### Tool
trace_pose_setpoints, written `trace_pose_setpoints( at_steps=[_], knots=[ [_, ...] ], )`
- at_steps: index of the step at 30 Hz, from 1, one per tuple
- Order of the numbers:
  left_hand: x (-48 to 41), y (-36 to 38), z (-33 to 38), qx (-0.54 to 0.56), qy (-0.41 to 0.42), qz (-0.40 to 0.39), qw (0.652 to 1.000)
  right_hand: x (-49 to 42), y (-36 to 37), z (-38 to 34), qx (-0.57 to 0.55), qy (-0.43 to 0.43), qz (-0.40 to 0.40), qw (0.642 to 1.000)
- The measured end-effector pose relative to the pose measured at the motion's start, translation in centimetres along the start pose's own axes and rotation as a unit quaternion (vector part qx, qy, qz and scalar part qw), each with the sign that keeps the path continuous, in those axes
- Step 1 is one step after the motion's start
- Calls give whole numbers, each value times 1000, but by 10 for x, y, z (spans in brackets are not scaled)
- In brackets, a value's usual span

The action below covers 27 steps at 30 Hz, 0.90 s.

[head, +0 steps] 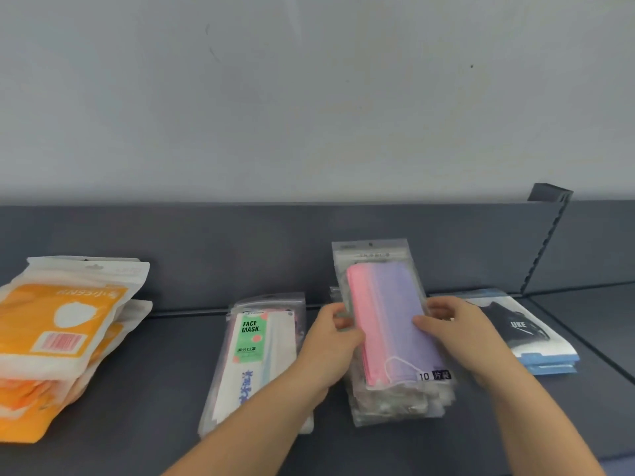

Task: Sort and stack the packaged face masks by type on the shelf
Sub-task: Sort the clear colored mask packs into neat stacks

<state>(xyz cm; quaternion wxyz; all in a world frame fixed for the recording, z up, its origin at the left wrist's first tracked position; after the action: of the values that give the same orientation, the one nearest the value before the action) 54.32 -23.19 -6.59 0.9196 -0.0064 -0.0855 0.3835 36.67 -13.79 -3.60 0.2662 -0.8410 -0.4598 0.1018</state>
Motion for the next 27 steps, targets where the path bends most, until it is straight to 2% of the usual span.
trace_pose_setpoints(
  at_steps=[4,8,11,13,15,16,19,23,25,27],
  knots=[
    [16,-25,15,30,35,55,997,7,16,-24,-100,-60,-30,993],
    [41,-92,16,-7,-16,96,995,15,69,-48,-103,-87,-103,986],
    [61,-136,2,-143,-111,86,980,20,113,-55,-32,-80,-169,982],
    [64,-152,-14,-215,-159,68,961,20,137,-50,79,-69,-190,976],
    [60,-157,-30,-189,-170,52,966,20,155,-44,162,-54,-191,967],
    [59,-156,-35,-136,-166,51,975,21,159,-44,157,-42,-192,968],
    [54,-152,-37,5,-151,55,987,23,164,-45,12,-12,-218,976],
    [50,-149,-37,100,-130,49,985,20,177,-39,-217,19,-216,952],
    [53,-148,-37,121,-84,38,988,21,178,-40,-284,-1,-204,937],
    [57,-151,-37,125,-4,48,991,22,175,-43,-301,-46,-193,933]
  ],
)
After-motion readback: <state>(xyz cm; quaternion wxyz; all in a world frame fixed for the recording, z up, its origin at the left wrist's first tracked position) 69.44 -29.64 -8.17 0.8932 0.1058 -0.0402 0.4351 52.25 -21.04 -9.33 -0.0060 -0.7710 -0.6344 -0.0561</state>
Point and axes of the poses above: each hand's wrist, its own x-axis away from the middle knuckle, its own y-axis out of the palm, z = x × y, the point moved 1 cm from there along -x, towards the middle knuckle, and after that the axes turned 10 degrees about -z, right-handed, at the moved point
